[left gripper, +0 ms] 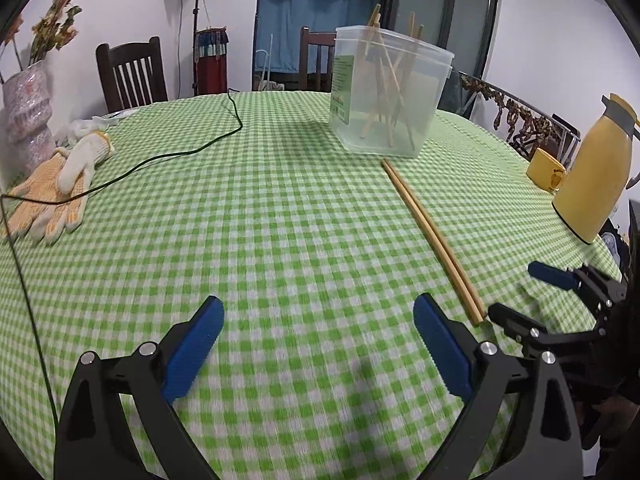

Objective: Organize utensils
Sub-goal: 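Move both open grippers down to the last two wooden chopsticks on the cloth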

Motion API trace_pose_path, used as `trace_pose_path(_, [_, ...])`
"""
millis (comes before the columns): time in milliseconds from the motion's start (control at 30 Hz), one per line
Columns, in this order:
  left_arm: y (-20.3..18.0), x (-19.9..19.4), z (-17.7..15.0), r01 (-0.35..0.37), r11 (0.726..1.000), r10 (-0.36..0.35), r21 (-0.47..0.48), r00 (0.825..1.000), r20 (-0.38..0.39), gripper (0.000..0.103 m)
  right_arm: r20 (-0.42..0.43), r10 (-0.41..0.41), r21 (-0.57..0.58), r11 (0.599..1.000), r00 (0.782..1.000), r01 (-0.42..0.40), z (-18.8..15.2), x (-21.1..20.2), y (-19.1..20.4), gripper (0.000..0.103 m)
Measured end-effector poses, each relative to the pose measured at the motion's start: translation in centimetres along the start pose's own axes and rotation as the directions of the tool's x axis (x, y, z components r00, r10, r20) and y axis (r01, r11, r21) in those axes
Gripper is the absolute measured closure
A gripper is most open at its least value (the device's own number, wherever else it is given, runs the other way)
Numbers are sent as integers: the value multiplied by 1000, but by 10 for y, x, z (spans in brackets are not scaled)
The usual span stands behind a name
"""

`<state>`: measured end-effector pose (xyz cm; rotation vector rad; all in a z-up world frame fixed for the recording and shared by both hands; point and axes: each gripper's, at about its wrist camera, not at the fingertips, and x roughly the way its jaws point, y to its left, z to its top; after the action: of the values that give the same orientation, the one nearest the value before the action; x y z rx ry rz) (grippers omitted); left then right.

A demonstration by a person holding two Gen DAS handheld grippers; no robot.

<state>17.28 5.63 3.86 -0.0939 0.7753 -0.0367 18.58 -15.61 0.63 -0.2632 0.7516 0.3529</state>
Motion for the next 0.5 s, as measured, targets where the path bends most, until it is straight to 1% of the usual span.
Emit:
trace_pose_path(33, [-1,3,2,-1,1000,1,6,1000,-7,11,-19,-8,-3,1000,1000,8,3,3,1,27])
trace_pose_path(100, [-4,9,5,-6,1000,6,28,1000,-21,11,-30,4,-11,1000,1000,-4,7,6,3,27])
trace_pose_path(200, [-8,13,8,-12,999,13,53,1000,-20,11,-48,6,-38,999,999,-8,14,9,9,27])
trace_pose_path(267, [-9,16,9,-10,998,11,57,1000,-24,11,-47,8,-38,999,999,-10,18,9,10,27])
trace_pose_path(367, [-10,19,10,-7,998,8,55,1000,-27,11,-29,29,3,1000,999,-29,24,5,8,27])
trace_pose_path(433, [-10,21,11,-3,999,4,50,1000,-29,11,-42,52,8,999,998,-51,28,9,9,27])
trace_pose_path(500, [-9,23,11,2,999,0,46,999,-33,11,-68,40,-7,999,997,-41,26,17,14,27])
